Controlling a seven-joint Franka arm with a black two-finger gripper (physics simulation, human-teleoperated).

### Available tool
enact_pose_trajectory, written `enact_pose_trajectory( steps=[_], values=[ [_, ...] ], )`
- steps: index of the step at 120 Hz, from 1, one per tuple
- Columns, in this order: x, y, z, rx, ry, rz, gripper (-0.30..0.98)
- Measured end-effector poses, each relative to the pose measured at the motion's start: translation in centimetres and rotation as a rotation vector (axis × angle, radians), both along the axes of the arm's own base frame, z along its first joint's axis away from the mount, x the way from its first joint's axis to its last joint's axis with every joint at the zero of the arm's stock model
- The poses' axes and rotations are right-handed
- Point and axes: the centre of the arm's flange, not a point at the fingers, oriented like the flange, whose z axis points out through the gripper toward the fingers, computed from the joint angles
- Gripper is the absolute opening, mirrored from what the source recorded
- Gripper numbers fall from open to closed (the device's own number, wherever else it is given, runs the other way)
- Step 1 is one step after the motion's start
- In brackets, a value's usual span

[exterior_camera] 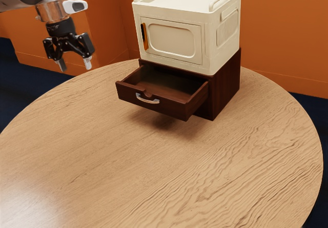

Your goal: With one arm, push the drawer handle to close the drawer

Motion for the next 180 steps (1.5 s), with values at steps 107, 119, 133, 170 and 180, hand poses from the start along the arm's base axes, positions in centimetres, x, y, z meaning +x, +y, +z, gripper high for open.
enact_pose_trajectory(
  steps=[107, 119, 133, 170, 180],
  values=[
    [3.1, -10.6, -19.7, 0.109, -0.057, -0.291, 0.1],
    [5.8, -10.6, -19.6, 0.126, -0.108, -0.298, 0.07],
    [8.8, -10.4, -19.3, 0.13, -0.158, -0.29, 0.06],
    [14.1, -9.9, -21.4, 0.116, -0.21, -0.261, 0.04],
    [15.8, -9.6, -22.0, 0.113, -0.231, -0.252, 0.04]
  ],
)
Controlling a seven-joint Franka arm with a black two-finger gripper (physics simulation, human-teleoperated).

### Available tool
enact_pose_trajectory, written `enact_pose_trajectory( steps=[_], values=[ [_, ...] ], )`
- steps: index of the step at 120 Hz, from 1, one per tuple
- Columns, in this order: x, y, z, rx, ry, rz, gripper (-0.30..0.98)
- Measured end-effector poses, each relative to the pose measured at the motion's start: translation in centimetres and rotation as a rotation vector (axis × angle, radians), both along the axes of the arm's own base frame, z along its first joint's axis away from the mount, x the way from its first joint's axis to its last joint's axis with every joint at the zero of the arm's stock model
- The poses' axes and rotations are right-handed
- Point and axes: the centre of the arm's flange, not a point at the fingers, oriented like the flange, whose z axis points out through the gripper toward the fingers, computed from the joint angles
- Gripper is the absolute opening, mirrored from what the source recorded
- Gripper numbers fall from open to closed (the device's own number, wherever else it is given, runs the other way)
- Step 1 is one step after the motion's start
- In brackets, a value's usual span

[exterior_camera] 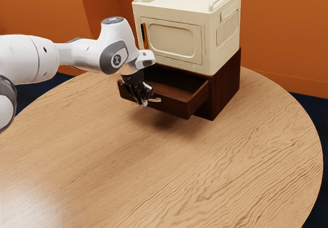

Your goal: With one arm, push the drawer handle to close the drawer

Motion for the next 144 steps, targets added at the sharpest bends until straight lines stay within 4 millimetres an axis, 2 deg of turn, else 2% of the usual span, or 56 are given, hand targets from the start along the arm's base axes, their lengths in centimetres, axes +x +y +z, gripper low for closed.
enact_pose_trajectory(
  steps=[10, 56, 73, 99, 144],
  values=[
    [0.9, 0.2, -0.6, -0.004, -0.011, 0.004, 0.04],
    [5.5, -0.5, 0.3, -0.001, -0.148, -0.014, 0.04],
    [7.0, -0.5, 0.0, -0.005, -0.189, -0.016, 0.04],
    [8.2, -1.1, 0.0, -0.013, -0.246, -0.03, 0.04],
    [10.1, -0.8, 0.4, -0.026, -0.328, -0.041, 0.05]
  ],
)
